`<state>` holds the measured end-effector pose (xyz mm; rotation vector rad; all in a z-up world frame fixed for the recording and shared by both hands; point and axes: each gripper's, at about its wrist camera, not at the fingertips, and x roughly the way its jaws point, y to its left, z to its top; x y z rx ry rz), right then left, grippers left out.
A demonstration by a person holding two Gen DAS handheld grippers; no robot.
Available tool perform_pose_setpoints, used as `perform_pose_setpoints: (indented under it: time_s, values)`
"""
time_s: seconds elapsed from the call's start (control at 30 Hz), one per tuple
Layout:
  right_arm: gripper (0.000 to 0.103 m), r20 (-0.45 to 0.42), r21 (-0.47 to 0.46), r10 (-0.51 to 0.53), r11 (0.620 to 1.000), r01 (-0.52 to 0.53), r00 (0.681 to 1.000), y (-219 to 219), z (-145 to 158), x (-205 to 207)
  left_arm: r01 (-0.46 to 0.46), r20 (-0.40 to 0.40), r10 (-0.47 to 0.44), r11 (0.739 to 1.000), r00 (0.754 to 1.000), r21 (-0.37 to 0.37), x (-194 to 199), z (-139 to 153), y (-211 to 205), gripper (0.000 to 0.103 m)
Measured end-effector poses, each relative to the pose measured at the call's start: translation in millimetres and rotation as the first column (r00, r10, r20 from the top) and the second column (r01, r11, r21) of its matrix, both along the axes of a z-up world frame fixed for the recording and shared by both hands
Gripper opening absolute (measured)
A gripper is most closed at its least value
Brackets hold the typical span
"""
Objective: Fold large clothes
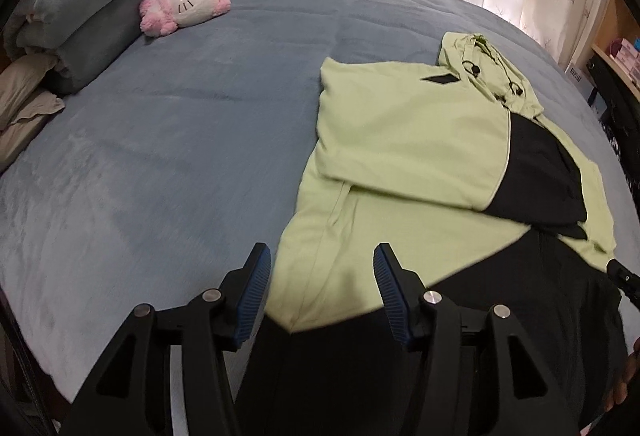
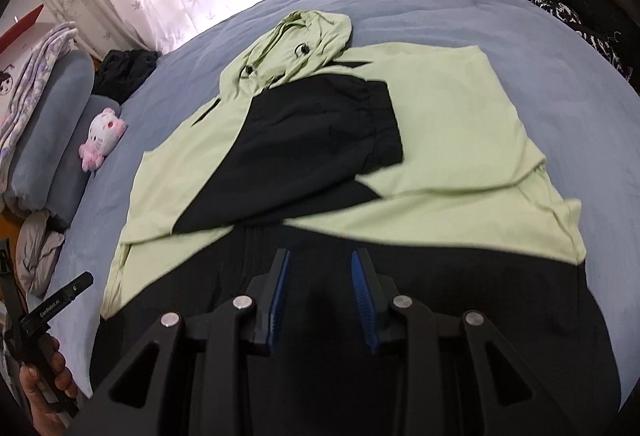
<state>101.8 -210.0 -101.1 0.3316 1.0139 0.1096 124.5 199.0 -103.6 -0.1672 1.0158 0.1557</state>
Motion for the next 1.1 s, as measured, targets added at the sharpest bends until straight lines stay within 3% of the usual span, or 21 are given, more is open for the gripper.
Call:
perform_pose_setpoints:
  time_s: [0.27, 0.37, 0.63, 0.77, 0.97, 1.1]
  values:
    - [0.032, -0.013, -0.037, 0.04, 0.999, -0.04, 0.999, -8, 10, -49, 0.013, -0.034, -0.012, 1.0, 0.999, 0.026, -53, 8, 18, 0.053]
    - [0.032, -0.023, -0.067, 0.04, 0.997, -0.042, 0.999, -25, 16, -71, 0.037, -0.061, -0.037, 0.999, 0.997, 0.002, -73, 7, 30, 0.055]
    - [0.036, -0.079, -0.139, -0.046, 0.99, 0.035, 0.996, -89, 17, -126, 0.084, -0.121, -0.111, 0.974, 0.986, -0.209, -132, -21, 57, 0.059]
    - [0.037, -0.093, -0.156, -0.104, 0.984, 0.089, 0.99, -120, 18, -145, 0.106, -0.114, -0.139, 0.962, 0.984, -0.253, -143, -33, 54, 0.061]
    - [0.037, -0.113, -0.177, -0.179, 0.972, 0.157, 0.977, -156, 13, -166, 0.137, -0.101, -0.17, 0.952, 0.98, -0.275, -144, -45, 48, 0.078]
    - [0.037, -0.153, -0.17, -0.192, 0.972, 0.166, 0.969, -165, -1, -173, 0.166, -0.111, -0.2, 0.953, 0.974, -0.254, -140, -49, 40, 0.084]
